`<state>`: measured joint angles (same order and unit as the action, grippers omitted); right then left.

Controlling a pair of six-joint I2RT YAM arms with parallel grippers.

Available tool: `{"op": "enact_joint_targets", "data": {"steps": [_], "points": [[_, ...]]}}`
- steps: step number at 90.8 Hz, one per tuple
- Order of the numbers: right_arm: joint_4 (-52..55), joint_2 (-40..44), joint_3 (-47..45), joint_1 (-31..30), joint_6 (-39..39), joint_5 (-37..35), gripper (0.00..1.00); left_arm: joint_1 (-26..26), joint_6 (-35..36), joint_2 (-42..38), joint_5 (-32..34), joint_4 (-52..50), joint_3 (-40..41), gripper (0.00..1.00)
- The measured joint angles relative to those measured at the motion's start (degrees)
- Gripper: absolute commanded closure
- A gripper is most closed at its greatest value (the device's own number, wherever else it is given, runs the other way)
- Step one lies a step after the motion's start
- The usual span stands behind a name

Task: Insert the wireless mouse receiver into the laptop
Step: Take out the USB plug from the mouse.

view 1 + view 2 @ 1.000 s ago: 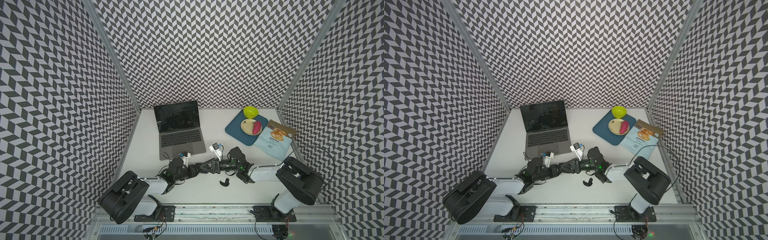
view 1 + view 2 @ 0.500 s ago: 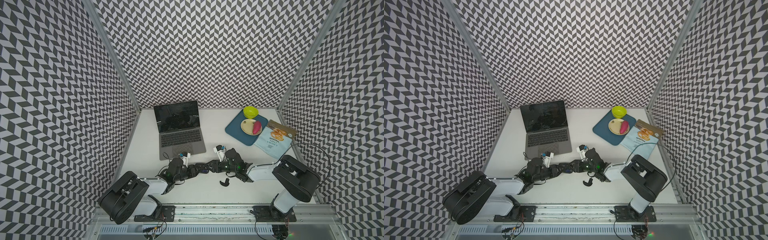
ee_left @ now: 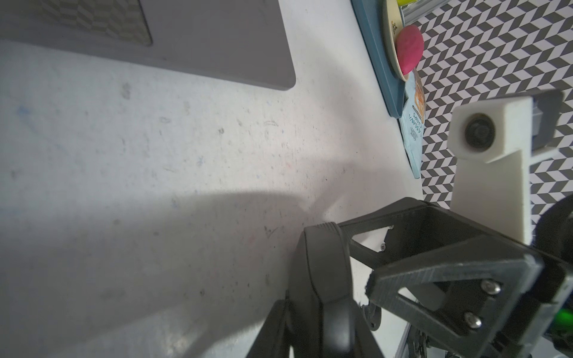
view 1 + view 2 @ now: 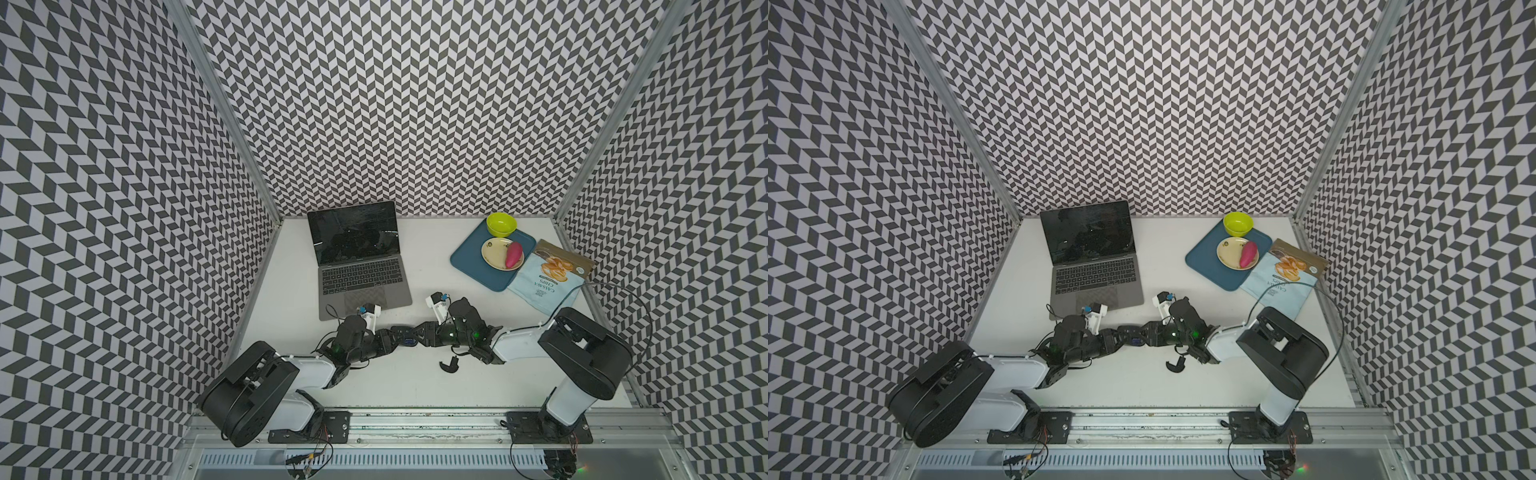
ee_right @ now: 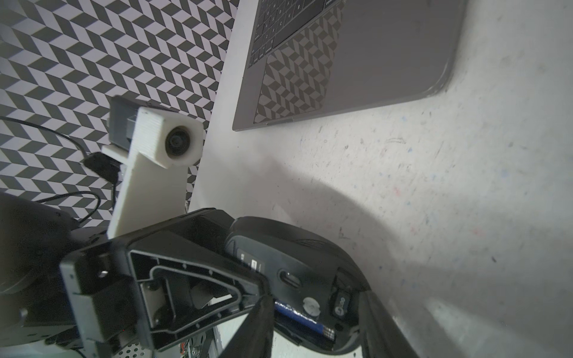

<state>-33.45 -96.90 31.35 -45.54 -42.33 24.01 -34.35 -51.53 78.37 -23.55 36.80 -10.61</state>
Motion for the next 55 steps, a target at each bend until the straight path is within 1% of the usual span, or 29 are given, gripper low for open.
{"op": "enact_joint_targets", "data": {"steps": [27,55], "points": [[2.4,0.0,1.4,-0.8,2.0,-2.3,0.58,0.3,0.0,0.9,-0.2,1.0,-0.1,0.87],[6.4,0.0,3.4,-1.6,3.5,-4.9,0.66,0.7,0.0,1.2,0.0,1.4,-0.1,0.87]]}}
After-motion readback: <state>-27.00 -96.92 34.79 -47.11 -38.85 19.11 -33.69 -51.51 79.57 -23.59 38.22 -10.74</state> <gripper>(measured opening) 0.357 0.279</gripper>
